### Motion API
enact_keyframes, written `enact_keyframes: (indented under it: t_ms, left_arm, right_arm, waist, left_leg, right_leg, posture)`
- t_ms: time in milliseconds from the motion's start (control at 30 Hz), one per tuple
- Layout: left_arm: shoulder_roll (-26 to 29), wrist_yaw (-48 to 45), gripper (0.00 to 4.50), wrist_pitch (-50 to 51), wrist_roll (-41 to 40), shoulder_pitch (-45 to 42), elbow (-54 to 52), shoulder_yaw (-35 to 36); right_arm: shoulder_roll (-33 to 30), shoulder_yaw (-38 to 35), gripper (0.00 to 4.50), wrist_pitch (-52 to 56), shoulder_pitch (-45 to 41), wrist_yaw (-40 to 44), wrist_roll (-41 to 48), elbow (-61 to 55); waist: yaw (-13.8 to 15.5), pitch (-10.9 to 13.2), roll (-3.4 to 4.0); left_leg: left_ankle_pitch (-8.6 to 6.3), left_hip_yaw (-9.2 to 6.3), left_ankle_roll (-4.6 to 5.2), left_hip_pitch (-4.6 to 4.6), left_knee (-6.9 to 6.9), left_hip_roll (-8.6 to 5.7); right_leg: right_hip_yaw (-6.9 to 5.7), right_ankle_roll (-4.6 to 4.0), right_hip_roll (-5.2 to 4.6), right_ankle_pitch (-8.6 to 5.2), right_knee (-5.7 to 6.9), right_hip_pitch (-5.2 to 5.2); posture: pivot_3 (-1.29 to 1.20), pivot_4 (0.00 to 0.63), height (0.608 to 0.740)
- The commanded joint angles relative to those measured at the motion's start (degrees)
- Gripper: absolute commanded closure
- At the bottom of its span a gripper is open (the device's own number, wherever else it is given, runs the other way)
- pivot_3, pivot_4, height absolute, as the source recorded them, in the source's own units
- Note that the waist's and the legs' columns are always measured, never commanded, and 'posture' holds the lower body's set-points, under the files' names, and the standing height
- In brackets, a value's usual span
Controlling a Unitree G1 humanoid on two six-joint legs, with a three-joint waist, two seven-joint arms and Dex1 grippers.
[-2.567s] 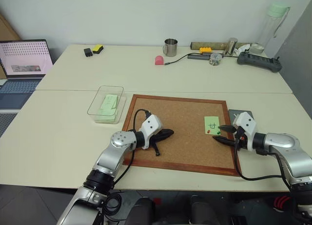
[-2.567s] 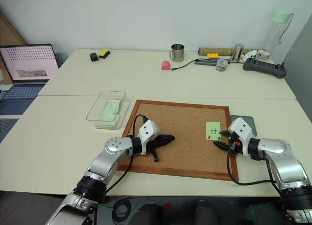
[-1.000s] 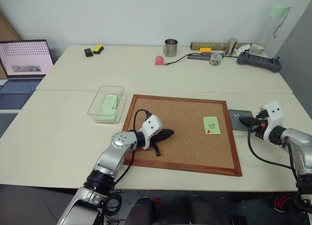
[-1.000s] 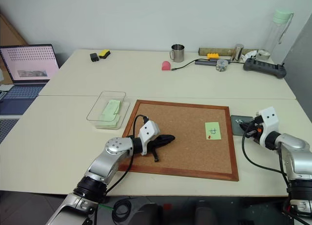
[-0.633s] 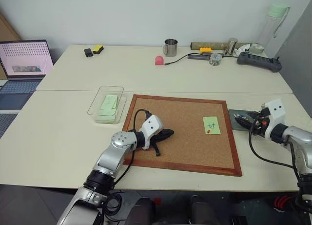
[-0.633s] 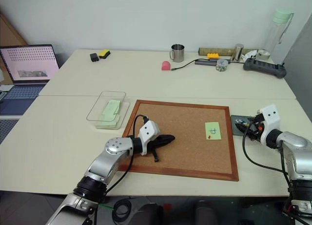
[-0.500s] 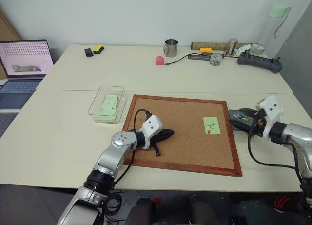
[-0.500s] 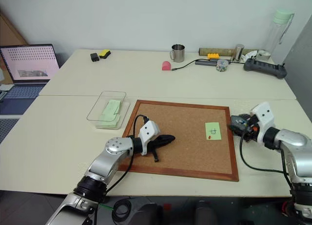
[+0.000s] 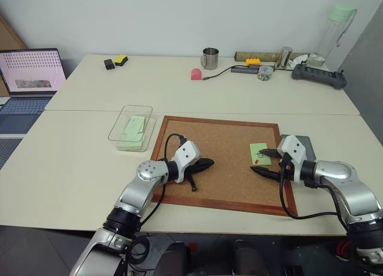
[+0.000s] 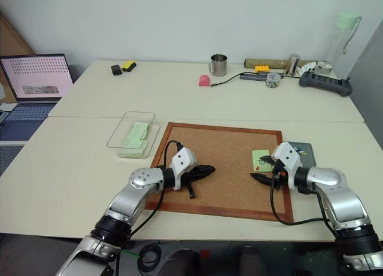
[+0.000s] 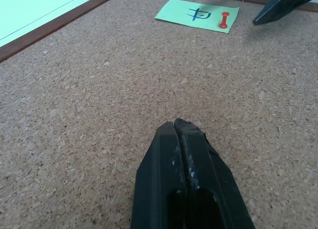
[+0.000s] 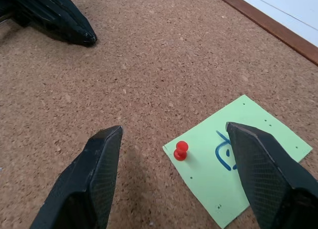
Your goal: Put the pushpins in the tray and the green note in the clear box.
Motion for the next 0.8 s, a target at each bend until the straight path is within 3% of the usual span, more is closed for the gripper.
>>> enact_keyframes:
  t_ms: [33, 100, 233, 433, 800]
  left_arm:
    - [0.5, 0.69, 4.5, 1.29, 2.06, 0.97, 2.1, -0.92]
    - [0.52, 0.76, 4.5, 1.29, 2.04, 1.08, 2.04, -0.87]
    - [0.57, 0.86, 4.5, 1.32, 2.0, 1.32, 1.92, -0.77]
    - [0.59, 0.87, 4.5, 1.42, 1.92, 1.64, 1.73, -0.79]
    - [0.32, 1.47, 4.5, 1.51, 1.79, 1.77, 2.05, -0.37]
  right_arm:
    - [0.81, -0.85, 1.95, -1.75, -1.52, 0.08, 0.13, 1.02]
    - [0.7, -0.78, 2.22, -2.17, -1.37, 0.43, -0.29, 1.67]
    - [0.6, -0.52, 3.3, -3.07, -1.05, 0.67, -1.05, 2.59]
    - [1.01, -0.41, 4.48, -3.81, -0.97, 0.81, -1.3, 2.74]
    - [-1.25, -3.62, 4.48, -0.82, -0.55, 2.54, 2.68, -3.93]
  waist:
    - [0.0, 0.0, 0.0]
    - [0.0, 0.0, 0.0]
    - [0.0, 0.0, 0.0]
    - [-0.01, 0.0, 0.0]
    - [0.0, 0.0, 0.01]
  left_leg:
    - [0.0, 0.0, 0.0, 0.0, 0.0, 0.0]
    - [0.0, 0.01, 0.0, 0.0, 0.0, 0.0]
    - [0.0, 0.01, 0.0, 0.0, 0.0, 0.0]
    - [0.0, 0.02, 0.0, 0.0, 0.0, 0.0]
    - [0.0, 0.0, 0.0, 0.0, 0.0, 0.0]
  right_leg:
    - [0.0, 0.0, 0.0, 0.0, 0.01, 0.0]
    - [0.01, 0.0, 0.0, 0.0, 0.0, 0.0]
    - [0.01, 0.0, 0.0, 0.0, 0.01, -0.01]
    - [0.01, 0.0, 0.0, 0.0, 0.0, -0.01]
    - [0.0, 0.0, 0.0, 0.0, 0.01, -0.01]
  posture:
    - [0.0, 0.15, 0.74]
    - [0.0, 0.15, 0.74]
    - [0.0, 0.15, 0.74]
    - [0.0, 0.15, 0.74]
    - [0.0, 0.15, 0.74]
